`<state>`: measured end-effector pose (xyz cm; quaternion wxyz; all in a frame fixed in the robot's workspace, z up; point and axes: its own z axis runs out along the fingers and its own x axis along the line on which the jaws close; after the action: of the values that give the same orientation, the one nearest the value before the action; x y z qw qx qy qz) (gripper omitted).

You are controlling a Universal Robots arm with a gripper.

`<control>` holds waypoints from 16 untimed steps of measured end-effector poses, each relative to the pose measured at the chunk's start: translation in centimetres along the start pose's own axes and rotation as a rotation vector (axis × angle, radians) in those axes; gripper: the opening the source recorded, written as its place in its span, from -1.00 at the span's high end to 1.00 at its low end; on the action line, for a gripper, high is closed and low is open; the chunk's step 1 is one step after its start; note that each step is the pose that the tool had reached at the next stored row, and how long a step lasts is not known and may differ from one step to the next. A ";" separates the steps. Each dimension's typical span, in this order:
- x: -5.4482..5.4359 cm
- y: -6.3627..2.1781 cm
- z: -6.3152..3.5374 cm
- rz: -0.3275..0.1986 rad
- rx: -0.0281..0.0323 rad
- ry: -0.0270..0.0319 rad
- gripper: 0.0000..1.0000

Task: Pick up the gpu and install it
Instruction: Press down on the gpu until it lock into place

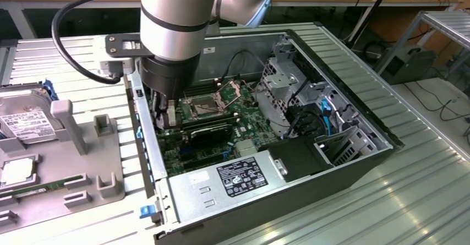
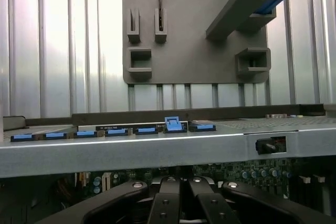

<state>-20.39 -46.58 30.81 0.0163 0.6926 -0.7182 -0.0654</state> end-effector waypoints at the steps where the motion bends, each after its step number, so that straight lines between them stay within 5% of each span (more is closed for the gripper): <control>1: 0.0 -0.02 0.12 0.000 -0.0002 0.0003 0.79; 5: 0.1 -0.06 0.39 0.001 -0.0047 0.0004 0.79; 8: 0.1 -0.09 0.39 0.003 -0.0277 0.0008 0.79; 9: 0.1 -0.04 0.26 0.005 -0.0419 0.0015 0.79; 12: 0.0 -0.13 0.07 0.007 -0.0687 0.0023 0.79; 16: 0.2 -0.27 0.90 0.008 -0.0703 0.0047 0.79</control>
<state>-20.24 -46.78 29.87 0.0426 0.6890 -0.7181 -0.0890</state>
